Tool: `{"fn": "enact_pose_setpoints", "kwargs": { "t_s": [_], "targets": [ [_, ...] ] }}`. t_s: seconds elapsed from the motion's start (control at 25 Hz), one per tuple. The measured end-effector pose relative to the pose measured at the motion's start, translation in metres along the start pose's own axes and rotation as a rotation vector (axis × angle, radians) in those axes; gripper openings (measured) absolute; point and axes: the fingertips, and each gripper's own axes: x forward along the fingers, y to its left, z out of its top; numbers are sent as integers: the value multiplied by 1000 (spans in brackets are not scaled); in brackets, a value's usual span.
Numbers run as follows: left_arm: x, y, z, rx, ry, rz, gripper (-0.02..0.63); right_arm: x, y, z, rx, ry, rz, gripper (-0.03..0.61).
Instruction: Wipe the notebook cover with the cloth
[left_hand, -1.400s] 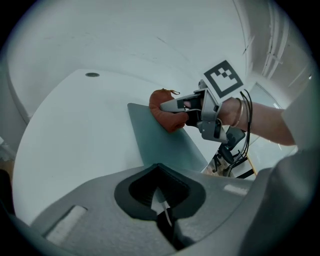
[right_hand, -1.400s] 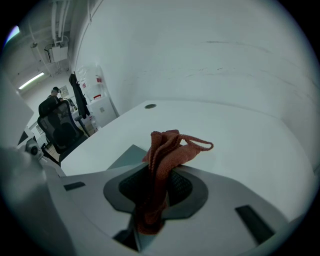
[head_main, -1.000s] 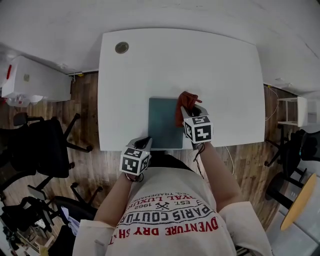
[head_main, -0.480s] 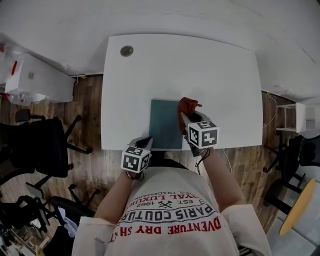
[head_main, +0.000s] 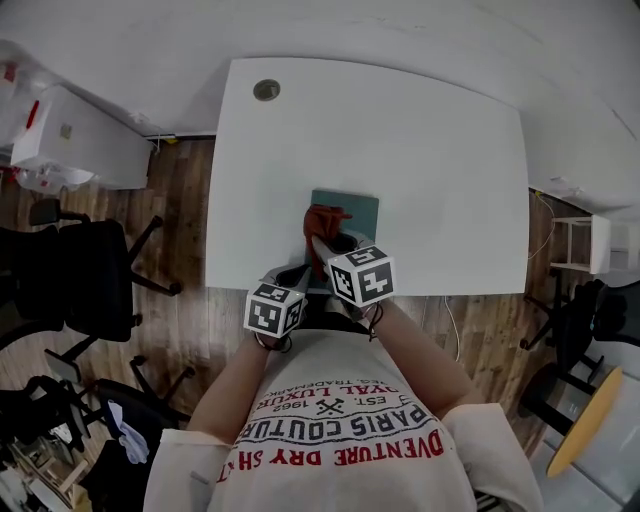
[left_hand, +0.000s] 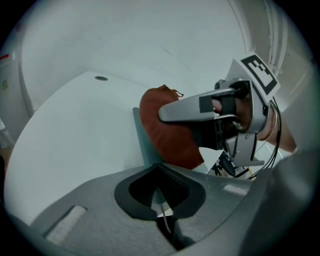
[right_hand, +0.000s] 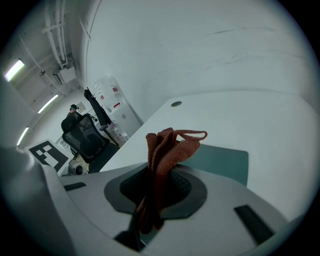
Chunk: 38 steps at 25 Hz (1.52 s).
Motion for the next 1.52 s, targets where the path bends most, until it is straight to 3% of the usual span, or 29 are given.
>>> {"fn": "enact_pose_setpoints", "kwargs": {
  "t_s": [0.2,0.52,1.12,1.52],
  "targets": [
    [2,-2,0,40,7,0,9,24,1,-13,8,28,-26,80],
    [-2,2,0,-21,-25,-21,9,22,-11,-20,-21,30,-34,83],
    [-3,3,-1,-75,-34,-69,9,-24,-66,-42,73,-26,-114,92],
    [-2,2,-2,-58,-17,-56,9,-59,-104,-63,138,-50,-170,92]
  ]
}}
